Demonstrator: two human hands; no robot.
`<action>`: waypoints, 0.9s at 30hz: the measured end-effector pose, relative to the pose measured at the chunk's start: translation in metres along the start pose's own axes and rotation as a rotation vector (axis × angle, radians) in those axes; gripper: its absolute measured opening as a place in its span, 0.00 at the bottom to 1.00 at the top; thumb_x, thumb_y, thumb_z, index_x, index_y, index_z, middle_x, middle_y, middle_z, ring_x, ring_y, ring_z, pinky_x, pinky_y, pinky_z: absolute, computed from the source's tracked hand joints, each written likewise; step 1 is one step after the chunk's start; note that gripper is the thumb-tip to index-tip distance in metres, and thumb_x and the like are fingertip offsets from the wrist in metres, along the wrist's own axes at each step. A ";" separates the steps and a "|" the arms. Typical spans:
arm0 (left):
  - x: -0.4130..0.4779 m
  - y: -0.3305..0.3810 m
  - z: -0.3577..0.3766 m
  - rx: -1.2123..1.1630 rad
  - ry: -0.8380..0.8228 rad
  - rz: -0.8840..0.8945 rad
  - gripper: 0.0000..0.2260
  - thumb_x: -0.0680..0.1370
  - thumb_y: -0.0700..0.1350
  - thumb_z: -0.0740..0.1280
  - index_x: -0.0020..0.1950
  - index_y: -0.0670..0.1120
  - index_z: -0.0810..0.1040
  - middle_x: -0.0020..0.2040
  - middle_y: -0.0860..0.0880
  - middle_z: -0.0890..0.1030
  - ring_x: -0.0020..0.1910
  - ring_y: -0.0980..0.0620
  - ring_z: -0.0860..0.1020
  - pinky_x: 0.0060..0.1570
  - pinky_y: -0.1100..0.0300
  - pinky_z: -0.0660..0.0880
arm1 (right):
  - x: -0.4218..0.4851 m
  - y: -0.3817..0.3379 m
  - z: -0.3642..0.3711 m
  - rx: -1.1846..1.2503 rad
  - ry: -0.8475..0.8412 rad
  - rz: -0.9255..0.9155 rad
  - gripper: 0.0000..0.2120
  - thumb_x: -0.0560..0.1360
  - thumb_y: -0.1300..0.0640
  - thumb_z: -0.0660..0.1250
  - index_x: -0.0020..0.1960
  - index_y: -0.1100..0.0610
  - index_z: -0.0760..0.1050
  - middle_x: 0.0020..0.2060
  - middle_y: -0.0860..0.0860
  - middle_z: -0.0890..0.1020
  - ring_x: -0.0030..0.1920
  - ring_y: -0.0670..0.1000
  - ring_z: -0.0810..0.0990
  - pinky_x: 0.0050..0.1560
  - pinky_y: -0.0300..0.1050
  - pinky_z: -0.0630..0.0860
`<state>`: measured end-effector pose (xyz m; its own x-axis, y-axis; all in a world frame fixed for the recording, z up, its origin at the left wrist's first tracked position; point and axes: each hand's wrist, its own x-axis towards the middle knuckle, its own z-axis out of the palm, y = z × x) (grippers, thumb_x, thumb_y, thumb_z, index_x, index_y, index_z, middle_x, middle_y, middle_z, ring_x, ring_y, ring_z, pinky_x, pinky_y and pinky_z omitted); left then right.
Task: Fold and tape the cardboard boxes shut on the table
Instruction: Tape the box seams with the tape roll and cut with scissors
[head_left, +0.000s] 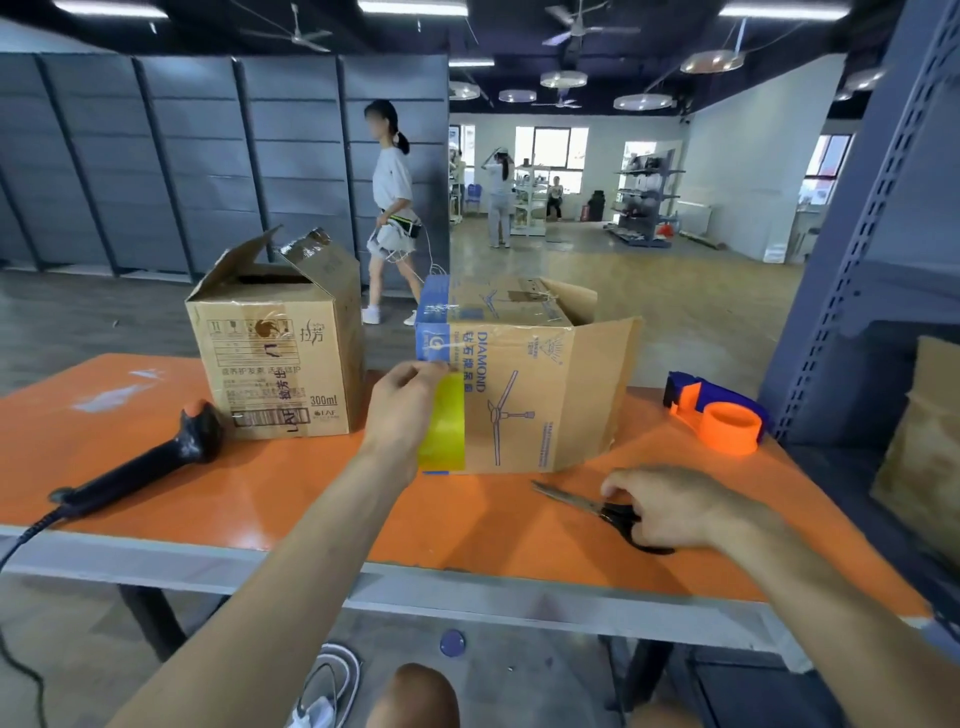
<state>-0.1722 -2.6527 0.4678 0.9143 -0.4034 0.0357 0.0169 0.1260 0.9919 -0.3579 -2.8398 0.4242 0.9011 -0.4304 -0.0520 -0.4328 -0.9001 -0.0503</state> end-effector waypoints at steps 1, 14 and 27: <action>0.000 0.000 0.000 0.002 -0.001 0.001 0.09 0.80 0.48 0.69 0.51 0.44 0.83 0.54 0.39 0.85 0.59 0.37 0.81 0.66 0.38 0.74 | 0.000 0.001 -0.001 0.002 -0.031 -0.007 0.12 0.75 0.57 0.65 0.56 0.47 0.78 0.52 0.46 0.81 0.56 0.53 0.79 0.52 0.47 0.75; 0.002 -0.002 -0.006 -0.015 -0.081 0.000 0.09 0.82 0.46 0.64 0.57 0.45 0.81 0.42 0.43 0.87 0.37 0.51 0.84 0.37 0.58 0.77 | 0.015 -0.007 -0.072 0.480 0.119 -0.248 0.17 0.76 0.56 0.71 0.56 0.36 0.76 0.39 0.42 0.84 0.43 0.44 0.82 0.48 0.37 0.75; 0.009 0.000 -0.012 -0.090 -0.093 -0.016 0.06 0.78 0.43 0.70 0.43 0.48 0.86 0.40 0.52 0.86 0.36 0.56 0.83 0.30 0.64 0.76 | 0.059 -0.006 -0.123 0.307 0.012 -0.296 0.18 0.70 0.42 0.77 0.53 0.23 0.77 0.44 0.36 0.82 0.43 0.37 0.78 0.44 0.34 0.71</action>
<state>-0.1593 -2.6451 0.4663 0.8723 -0.4877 0.0351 0.0713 0.1979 0.9776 -0.2989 -2.8682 0.5442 0.9871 -0.1586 0.0208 -0.1409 -0.9238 -0.3560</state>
